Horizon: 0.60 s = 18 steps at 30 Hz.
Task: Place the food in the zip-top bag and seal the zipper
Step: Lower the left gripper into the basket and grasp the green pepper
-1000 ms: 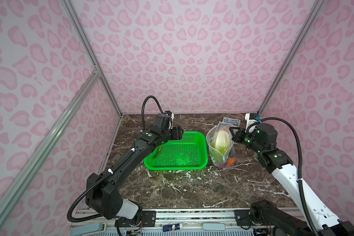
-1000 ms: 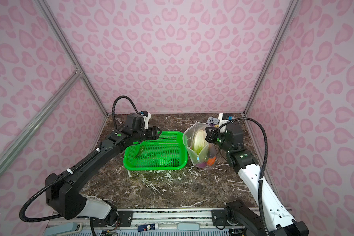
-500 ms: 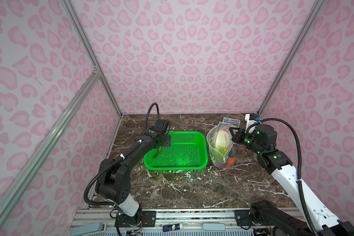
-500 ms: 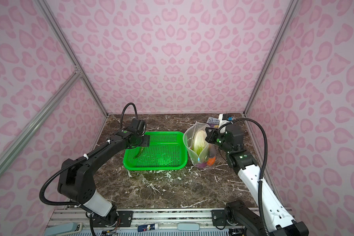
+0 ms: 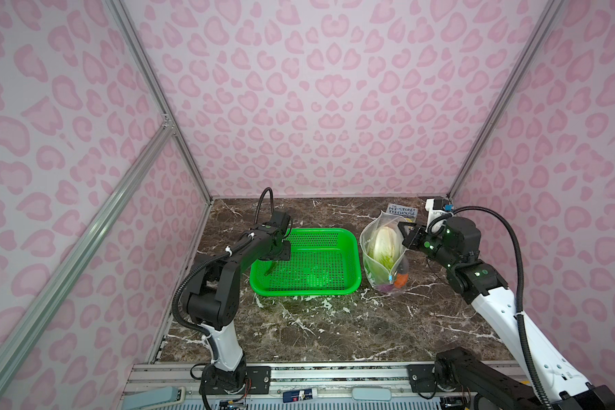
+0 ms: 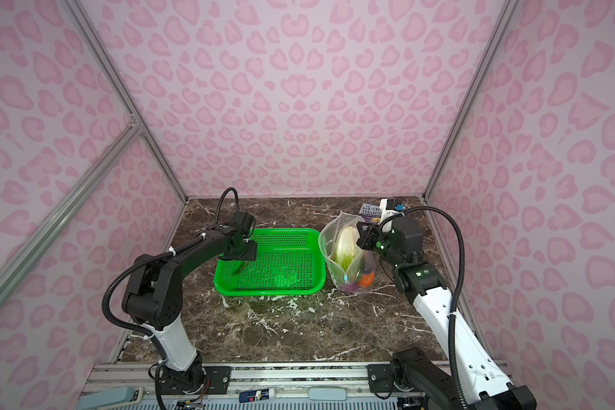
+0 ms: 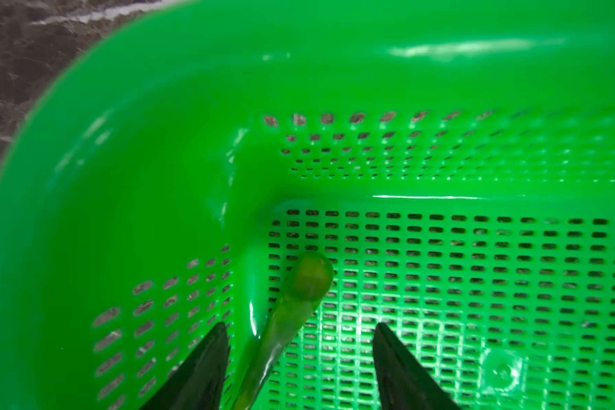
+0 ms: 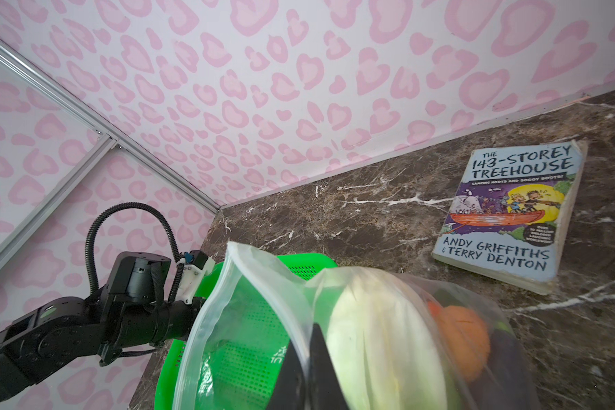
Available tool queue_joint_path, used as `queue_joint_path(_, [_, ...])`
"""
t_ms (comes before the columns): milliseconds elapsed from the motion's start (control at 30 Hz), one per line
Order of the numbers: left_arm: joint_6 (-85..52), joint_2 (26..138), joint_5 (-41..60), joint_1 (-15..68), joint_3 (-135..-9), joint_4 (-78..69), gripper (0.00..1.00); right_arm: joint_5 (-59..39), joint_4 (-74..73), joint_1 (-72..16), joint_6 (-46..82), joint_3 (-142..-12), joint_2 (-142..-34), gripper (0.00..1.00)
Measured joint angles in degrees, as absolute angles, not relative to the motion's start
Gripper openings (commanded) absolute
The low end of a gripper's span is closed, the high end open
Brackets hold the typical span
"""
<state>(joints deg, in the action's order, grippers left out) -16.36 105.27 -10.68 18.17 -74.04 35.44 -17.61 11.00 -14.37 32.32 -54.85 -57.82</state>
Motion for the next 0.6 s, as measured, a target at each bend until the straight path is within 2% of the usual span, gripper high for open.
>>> queue_joint_path(233, [-16.45,109.4,-8.97,17.1,-74.56,34.68,0.66,-17.58,11.11,-14.5,32.34,-55.05,-58.04,0.0])
queue_joint_path(333, [-16.45,110.37,-8.75,17.19,-74.59,34.57,0.62,-17.58,11.44,-14.5,32.08,-55.29,-58.28,0.0])
queue_joint_path(433, [-16.47,111.13,-8.62,17.15,-74.63,34.46,0.54,-17.54,11.88,-14.5,31.92,-55.61,-58.59,0.0])
queue_joint_path(600, [-16.53,111.98,-7.75,17.15,-74.94,32.99,0.33,-17.54,12.58,-14.5,31.73,-56.25,-59.16,0.0])
